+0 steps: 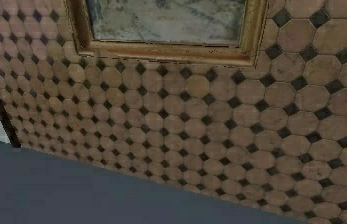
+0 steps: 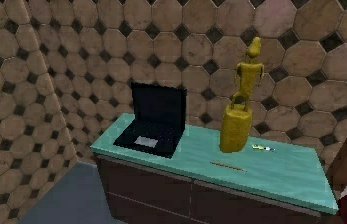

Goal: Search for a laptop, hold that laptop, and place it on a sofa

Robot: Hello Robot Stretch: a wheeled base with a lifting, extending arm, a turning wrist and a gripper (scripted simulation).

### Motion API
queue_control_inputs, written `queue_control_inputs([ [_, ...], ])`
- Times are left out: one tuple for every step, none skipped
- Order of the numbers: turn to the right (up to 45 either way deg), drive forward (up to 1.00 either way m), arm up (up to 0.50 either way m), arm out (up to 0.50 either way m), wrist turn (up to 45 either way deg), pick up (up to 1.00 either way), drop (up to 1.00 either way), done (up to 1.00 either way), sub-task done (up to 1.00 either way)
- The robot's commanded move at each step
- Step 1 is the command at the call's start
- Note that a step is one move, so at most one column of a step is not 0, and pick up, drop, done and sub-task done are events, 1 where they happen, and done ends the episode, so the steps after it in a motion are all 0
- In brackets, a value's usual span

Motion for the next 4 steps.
queue_control_inputs([
  [0.0,0.00,0.50,0.00,0.0,0.00,0.00,0.00,0.00],
  [0.0,0.00,0.28,0.00,0.0,0.00,0.00,0.00,0.00],
  [0.0,0.00,0.00,0.46,0.0,0.00,0.00,0.00,0.00],
  [0.0,0.00,0.00,0.00,45.0,0.00,0.00,0.00,0.00],
])
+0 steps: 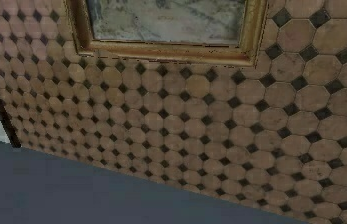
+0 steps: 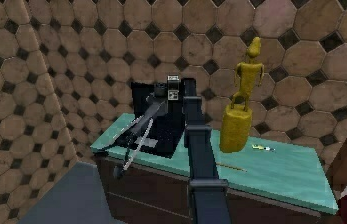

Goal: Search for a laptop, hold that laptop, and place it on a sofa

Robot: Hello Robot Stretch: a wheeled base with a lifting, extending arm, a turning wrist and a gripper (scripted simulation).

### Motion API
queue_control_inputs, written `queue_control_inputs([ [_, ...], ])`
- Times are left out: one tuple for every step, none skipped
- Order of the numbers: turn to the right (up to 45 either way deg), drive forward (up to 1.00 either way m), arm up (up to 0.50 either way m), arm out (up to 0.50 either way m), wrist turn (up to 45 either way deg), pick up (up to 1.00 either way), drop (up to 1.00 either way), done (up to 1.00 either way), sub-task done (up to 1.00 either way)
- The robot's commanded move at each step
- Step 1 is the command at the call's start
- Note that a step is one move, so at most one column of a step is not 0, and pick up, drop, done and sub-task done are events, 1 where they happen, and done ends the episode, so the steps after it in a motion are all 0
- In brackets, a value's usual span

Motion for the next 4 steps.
queue_control_inputs([
  [0.0,0.00,0.00,0.00,45.0,0.00,0.00,0.00,0.00],
  [0.0,0.00,0.00,0.00,45.0,0.00,0.00,0.00,0.00],
  [0.0,0.00,0.00,0.00,45.0,0.00,0.00,0.00,0.00],
  [0.0,0.00,0.00,0.00,6.0,0.00,0.00,0.00,0.00],
])
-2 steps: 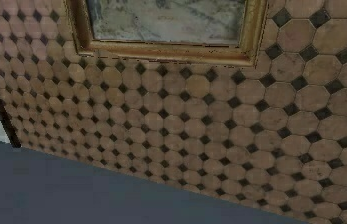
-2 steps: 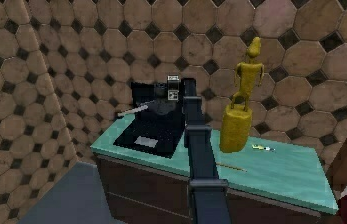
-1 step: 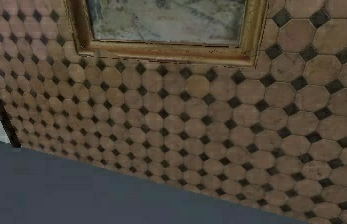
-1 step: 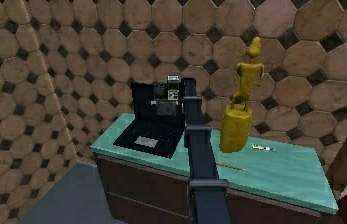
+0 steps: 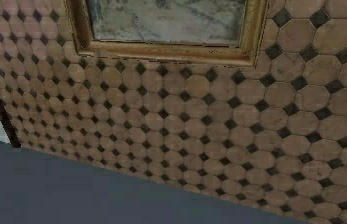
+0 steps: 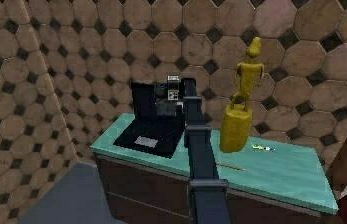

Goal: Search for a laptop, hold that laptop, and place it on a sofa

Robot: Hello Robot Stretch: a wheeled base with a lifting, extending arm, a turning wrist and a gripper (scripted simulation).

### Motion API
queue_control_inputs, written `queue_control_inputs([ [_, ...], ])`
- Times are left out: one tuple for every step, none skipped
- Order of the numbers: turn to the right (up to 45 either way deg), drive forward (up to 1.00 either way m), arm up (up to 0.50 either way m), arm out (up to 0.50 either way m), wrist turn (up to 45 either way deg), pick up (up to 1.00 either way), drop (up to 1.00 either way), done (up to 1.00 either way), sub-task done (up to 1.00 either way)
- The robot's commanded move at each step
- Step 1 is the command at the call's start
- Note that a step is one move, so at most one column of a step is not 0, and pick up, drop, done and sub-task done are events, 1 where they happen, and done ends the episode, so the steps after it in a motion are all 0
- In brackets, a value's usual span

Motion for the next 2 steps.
queue_control_inputs([
  [0.0,0.00,-0.30,0.00,0.0,0.00,0.00,0.00,0.00],
  [0.0,0.00,0.00,0.00,0.0,1.00,0.00,0.00,0.00],
])
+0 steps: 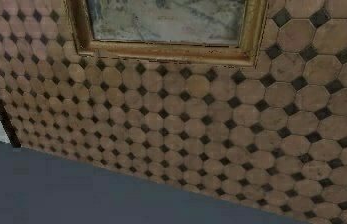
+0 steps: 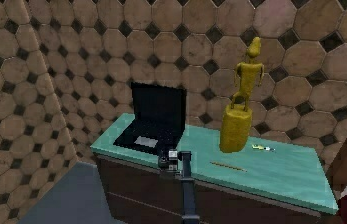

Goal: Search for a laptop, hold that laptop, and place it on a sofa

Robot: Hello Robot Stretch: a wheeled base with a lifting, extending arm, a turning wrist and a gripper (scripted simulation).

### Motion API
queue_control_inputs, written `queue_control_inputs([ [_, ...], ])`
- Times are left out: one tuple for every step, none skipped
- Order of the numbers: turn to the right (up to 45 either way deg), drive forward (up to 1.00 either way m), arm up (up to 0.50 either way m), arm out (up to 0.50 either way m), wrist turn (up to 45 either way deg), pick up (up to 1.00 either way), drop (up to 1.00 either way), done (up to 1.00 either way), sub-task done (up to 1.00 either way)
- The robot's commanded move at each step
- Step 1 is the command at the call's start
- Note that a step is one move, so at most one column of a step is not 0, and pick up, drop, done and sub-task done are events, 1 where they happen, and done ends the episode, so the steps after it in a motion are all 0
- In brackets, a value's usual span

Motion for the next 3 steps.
queue_control_inputs([
  [0.0,0.00,0.10,0.00,0.0,0.00,0.00,0.00,0.00],
  [0.0,0.00,0.30,0.00,0.0,0.00,0.00,0.00,0.00],
  [0.0,0.00,0.00,0.00,-45.0,0.00,0.00,0.00,0.00],
])
